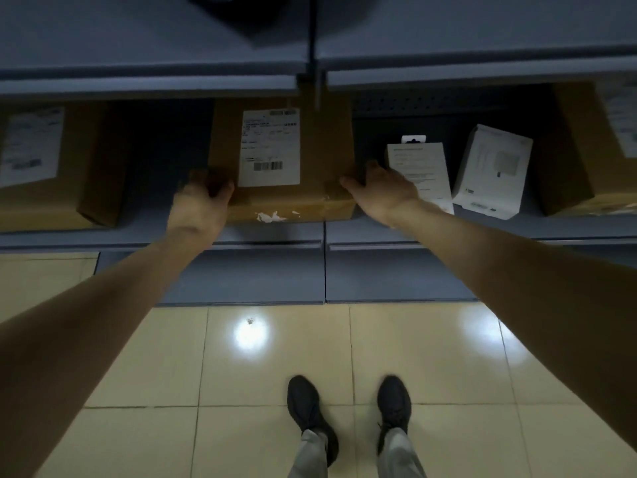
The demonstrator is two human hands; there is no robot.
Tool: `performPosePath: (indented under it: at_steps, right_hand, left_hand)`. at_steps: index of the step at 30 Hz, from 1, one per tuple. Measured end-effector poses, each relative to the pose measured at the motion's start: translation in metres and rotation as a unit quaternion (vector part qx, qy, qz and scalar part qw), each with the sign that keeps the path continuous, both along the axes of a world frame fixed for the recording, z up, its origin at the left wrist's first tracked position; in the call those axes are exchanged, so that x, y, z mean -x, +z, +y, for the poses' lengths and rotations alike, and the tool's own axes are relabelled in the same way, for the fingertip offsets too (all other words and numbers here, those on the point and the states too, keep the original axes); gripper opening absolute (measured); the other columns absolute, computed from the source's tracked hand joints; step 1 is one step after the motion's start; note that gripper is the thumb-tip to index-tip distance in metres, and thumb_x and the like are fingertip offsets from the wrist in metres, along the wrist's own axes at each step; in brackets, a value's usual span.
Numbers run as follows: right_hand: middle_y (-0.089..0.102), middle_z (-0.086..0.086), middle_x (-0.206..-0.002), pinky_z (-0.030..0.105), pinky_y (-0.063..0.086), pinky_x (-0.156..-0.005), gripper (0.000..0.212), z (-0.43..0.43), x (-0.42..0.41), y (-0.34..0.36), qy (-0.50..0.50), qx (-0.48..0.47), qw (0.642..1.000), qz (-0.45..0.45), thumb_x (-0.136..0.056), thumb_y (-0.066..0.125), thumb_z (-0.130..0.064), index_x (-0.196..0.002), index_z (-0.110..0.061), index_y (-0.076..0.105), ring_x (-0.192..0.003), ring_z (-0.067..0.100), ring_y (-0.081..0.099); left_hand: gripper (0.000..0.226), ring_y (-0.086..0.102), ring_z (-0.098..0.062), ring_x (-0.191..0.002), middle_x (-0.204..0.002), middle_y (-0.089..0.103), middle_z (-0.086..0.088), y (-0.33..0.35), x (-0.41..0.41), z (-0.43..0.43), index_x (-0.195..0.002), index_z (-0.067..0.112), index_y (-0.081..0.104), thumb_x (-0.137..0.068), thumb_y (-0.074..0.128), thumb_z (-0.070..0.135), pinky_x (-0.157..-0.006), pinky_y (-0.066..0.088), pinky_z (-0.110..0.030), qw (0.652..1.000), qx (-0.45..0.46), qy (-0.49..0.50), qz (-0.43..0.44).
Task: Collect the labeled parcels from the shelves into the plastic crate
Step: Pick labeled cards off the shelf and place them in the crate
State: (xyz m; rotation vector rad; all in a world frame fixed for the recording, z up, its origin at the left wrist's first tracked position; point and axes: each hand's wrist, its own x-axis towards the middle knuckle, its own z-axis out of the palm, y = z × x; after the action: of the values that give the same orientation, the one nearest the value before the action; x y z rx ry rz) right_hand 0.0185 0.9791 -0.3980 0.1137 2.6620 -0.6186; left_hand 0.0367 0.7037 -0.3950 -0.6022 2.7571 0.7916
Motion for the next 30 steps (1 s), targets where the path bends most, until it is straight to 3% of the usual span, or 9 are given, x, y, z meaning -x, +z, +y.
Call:
performPosePath:
  at_steps: [3,7,11,16,19,24,30]
  right_hand:
    - [0.051,0.017,-0.133,0.038,0.040,-0.085,0.062,0.040,-0.010,0.012,0.083,-0.082,0.992,0.042,-0.100,0.035,-0.057,-0.141,-0.011,0.041,-0.119,0.035,0.050]
    - [0.049,0.017,-0.134,0.040,0.043,-0.089,0.059,0.099,-0.016,0.025,0.126,-0.145,0.981,0.039,-0.101,0.037,-0.052,-0.140,-0.008,0.042,-0.121,0.034,0.049]
    - [0.051,0.015,-0.131,0.040,0.043,-0.090,0.055,0.143,-0.020,0.033,0.123,-0.164,0.978,0.042,-0.101,0.038,-0.050,-0.138,-0.011,0.044,-0.117,0.031,0.050]
    - [0.052,0.014,-0.125,0.036,0.038,-0.080,0.051,0.161,-0.022,0.025,0.119,-0.163,0.978,0.054,-0.101,0.041,-0.049,-0.136,-0.012,0.047,-0.114,0.030,0.051]
    - [0.052,0.016,-0.124,0.036,0.040,-0.079,0.051,0.162,-0.023,0.012,0.112,-0.148,0.982,0.044,-0.101,0.042,-0.048,-0.134,-0.009,0.048,-0.114,0.031,0.051]
    - [0.052,0.016,-0.120,0.035,0.041,-0.079,0.049,0.155,-0.027,-0.009,0.090,-0.098,0.991,0.013,-0.101,0.042,-0.045,-0.129,-0.006,0.052,-0.110,0.032,0.052]
    - [0.056,0.019,-0.117,0.036,0.043,-0.086,0.046,0.147,-0.036,-0.036,0.024,-0.033,0.999,-0.011,-0.104,0.040,-0.042,-0.116,-0.001,0.056,-0.107,0.034,0.055]
  left_hand:
    - [0.049,0.049,-0.044,-0.130,-0.141,0.050,-0.025,0.011,-0.012,0.027,-0.141,0.014,0.045,-0.104,0.045,0.046,-0.098,0.048,-0.055,0.986,0.132,-0.094,0.041]
    - [0.044,0.059,-0.038,-0.113,-0.133,0.054,-0.018,0.033,-0.015,0.096,-0.140,0.012,0.048,-0.105,0.047,0.038,-0.082,0.051,-0.046,0.967,0.155,-0.190,0.064]
    - [0.043,0.056,-0.034,-0.118,-0.133,0.055,-0.017,0.036,-0.008,0.162,-0.139,0.012,0.052,-0.104,0.048,0.037,-0.094,0.049,-0.046,0.946,0.147,-0.274,0.090]
    - [0.043,0.065,-0.035,-0.104,-0.130,0.058,-0.018,0.029,-0.014,0.217,-0.142,0.013,0.050,-0.106,0.045,0.036,-0.082,0.055,-0.043,0.949,0.116,-0.283,0.083]
    - [0.044,0.067,-0.030,-0.098,-0.129,0.058,-0.015,0.019,-0.019,0.230,-0.144,0.013,0.047,-0.107,0.043,0.036,-0.072,0.050,-0.035,0.945,0.116,-0.301,0.060]
    - [0.042,0.060,-0.032,-0.113,-0.134,0.054,-0.017,-0.007,-0.025,0.236,-0.141,0.008,0.049,-0.106,0.047,0.031,-0.086,0.055,-0.041,0.950,0.067,-0.299,0.059]
    - [0.043,0.059,-0.034,-0.111,-0.129,0.055,-0.018,-0.041,-0.027,0.243,-0.144,0.010,0.045,-0.105,0.048,0.028,-0.089,0.056,-0.045,0.953,0.017,-0.302,0.033]
